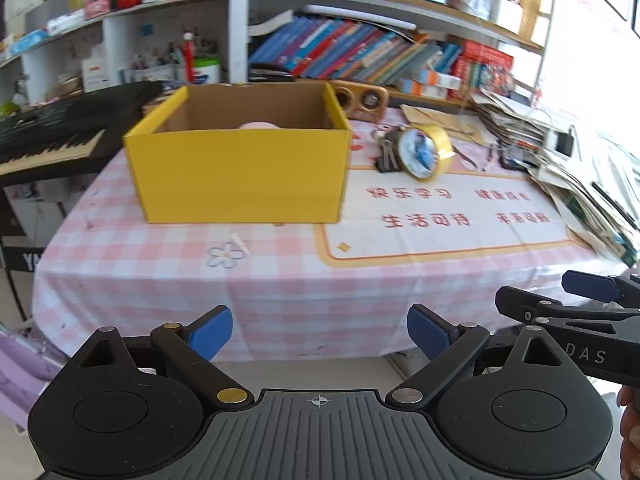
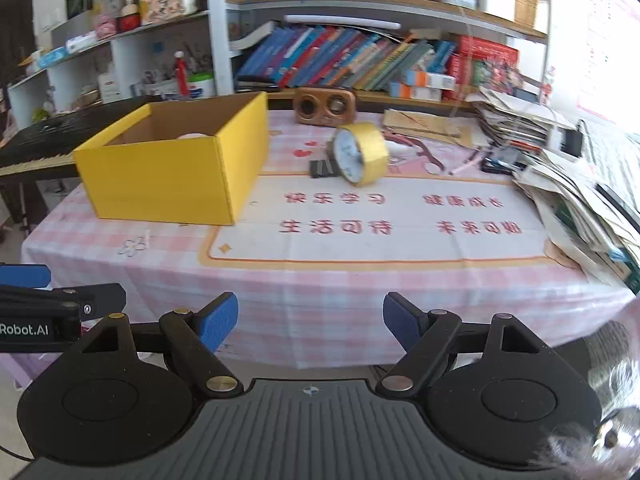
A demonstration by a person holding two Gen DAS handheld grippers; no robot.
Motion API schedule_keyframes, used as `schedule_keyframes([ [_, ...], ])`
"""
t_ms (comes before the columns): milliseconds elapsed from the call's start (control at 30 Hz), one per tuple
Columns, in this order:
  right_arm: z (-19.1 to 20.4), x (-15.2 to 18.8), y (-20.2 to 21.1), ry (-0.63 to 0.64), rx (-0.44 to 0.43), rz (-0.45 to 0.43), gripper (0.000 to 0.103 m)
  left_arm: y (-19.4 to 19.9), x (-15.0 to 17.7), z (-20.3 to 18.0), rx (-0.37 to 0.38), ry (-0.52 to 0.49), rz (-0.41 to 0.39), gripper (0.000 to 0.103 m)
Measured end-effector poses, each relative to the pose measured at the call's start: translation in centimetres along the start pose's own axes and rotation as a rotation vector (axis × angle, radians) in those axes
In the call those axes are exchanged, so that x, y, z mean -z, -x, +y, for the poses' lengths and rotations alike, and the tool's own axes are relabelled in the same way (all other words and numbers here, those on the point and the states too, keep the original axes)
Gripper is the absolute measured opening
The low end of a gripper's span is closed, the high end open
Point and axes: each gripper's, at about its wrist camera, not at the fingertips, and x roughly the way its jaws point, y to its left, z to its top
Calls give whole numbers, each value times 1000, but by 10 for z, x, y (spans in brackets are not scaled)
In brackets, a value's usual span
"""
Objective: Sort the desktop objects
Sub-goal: 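Withdraw both tools from the box back over the table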
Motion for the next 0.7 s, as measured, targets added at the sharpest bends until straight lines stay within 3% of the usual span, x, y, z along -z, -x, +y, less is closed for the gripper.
schedule_keyframes([
  [700,-51,-12,-14,-59,78,22,80,-34,-26,-48,72,-58,18,96],
])
